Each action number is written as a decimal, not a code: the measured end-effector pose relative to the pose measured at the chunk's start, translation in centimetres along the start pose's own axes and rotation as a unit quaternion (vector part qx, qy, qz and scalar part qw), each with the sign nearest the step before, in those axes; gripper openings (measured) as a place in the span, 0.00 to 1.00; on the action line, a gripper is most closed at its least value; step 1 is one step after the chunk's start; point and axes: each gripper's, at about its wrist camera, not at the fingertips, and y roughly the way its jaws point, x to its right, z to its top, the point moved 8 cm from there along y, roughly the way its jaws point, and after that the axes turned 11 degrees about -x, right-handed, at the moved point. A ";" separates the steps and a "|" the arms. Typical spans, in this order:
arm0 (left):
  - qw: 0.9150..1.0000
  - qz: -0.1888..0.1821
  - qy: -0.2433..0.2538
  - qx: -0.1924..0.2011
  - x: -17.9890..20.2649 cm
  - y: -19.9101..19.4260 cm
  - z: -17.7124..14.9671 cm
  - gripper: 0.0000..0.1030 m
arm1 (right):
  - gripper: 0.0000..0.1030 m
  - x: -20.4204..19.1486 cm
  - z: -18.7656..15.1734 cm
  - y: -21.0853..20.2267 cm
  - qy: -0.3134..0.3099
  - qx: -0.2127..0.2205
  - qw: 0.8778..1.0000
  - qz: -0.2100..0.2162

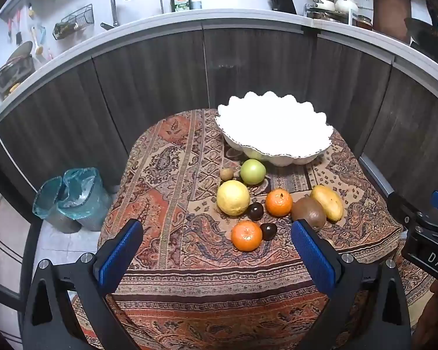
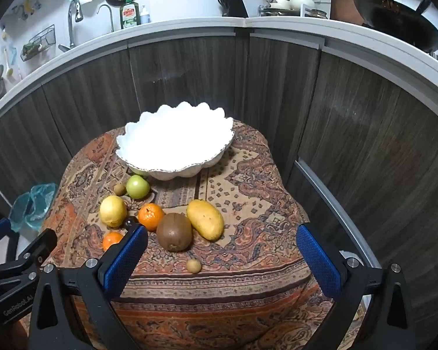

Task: Organize fruits
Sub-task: 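Reach the left tool toward a mandarin while the right tool approaches a small round fruit, then grasp the mandarin with the left tool while the right tool grasps the small round fruit, then carry both fruits over the white bowl and open both tools to drop them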

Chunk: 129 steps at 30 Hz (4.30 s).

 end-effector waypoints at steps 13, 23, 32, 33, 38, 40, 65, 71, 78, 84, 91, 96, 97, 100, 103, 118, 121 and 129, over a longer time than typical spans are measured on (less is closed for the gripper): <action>1.000 -0.009 0.002 -0.015 0.2 1.9 0.3 1.00 | 1.00 -0.2 -0.1 1.4 0.001 -0.013 1.000 -0.004; 0.999 -0.027 0.012 -0.045 1.5 5.0 0.0 0.93 | 1.00 0.1 -0.1 3.9 -0.001 -0.026 1.000 -0.008; 0.996 -0.055 0.020 -0.067 3.8 8.8 -0.2 0.93 | 1.00 0.6 -1.0 7.3 -0.001 -0.051 0.999 -0.012; 0.996 -0.056 0.023 -0.072 4.0 9.4 -0.2 0.92 | 0.99 0.6 -1.0 7.7 -0.002 -0.053 0.999 -0.013; 0.993 -0.052 0.041 -0.097 4.5 11.8 -0.9 0.77 | 0.89 0.5 -1.9 9.9 -0.013 -0.072 0.997 -0.008; 0.992 -0.055 0.044 -0.107 4.6 12.7 -1.4 0.77 | 0.81 0.3 -2.4 10.8 -0.016 -0.085 0.996 -0.004; 0.986 -0.083 0.072 -0.124 5.2 16.1 -2.4 0.43 | 0.62 -2.1 -4.8 14.3 -0.050 -0.139 0.989 0.021; 0.987 -0.081 0.057 -0.123 4.1 15.3 -2.7 0.43 | 0.52 -3.0 -5.0 14.4 -0.064 -0.141 0.988 0.029; 0.989 -0.072 0.052 -0.117 3.3 14.7 -3.1 0.43 | 0.41 -4.3 -6.2 14.7 -0.083 -0.157 0.983 0.045; 0.991 -0.061 0.047 -0.107 2.4 13.9 -3.1 0.43 | 0.24 -5.1 -7.0 14.9 -0.092 -0.168 0.980 0.056; 0.993 -0.058 0.042 -0.092 2.2 12.2 -2.4 0.43 | 0.23 -5.8 -6.4 12.9 -0.102 -0.139 0.983 0.065; 0.995 -0.067 0.045 -0.062 2.6 10.2 0.1 0.43 | 0.23 -5.4 -4.6 11.1 -0.096 -0.114 0.987 0.064; 0.995 -0.069 0.045 -0.056 2.7 9.9 0.8 0.43 | 0.23 -5.3 -4.1 10.6 -0.093 -0.107 0.988 0.064; 0.995 -0.075 0.042 -0.040 3.0 9.1 3.2 0.43 | 0.23 -5.0 -2.2 9.9 -0.085 -0.088 0.990 0.065; 0.996 -0.075 0.042 -0.019 3.3 8.5 6.1 0.43 | 0.23 -4.7 0.4 9.4 -0.071 -0.069 0.993 0.071; 0.994 -0.091 0.051 0.010 4.6 13.2 18.4 0.43 | 0.23 -4.8 13.2 13.2 -0.050 -0.023 0.997 0.057; 0.994 -0.093 0.051 -0.004 4.9 15.2 19.6 0.43 | 0.23 -4.6 14.8 14.9 -0.047 -0.030 0.997 0.052; 0.993 -0.095 0.053 -0.035 5.8 20.0 20.5 0.43 | 0.23 -4.6 16.2 18.7 -0.044 -0.050 0.997 0.045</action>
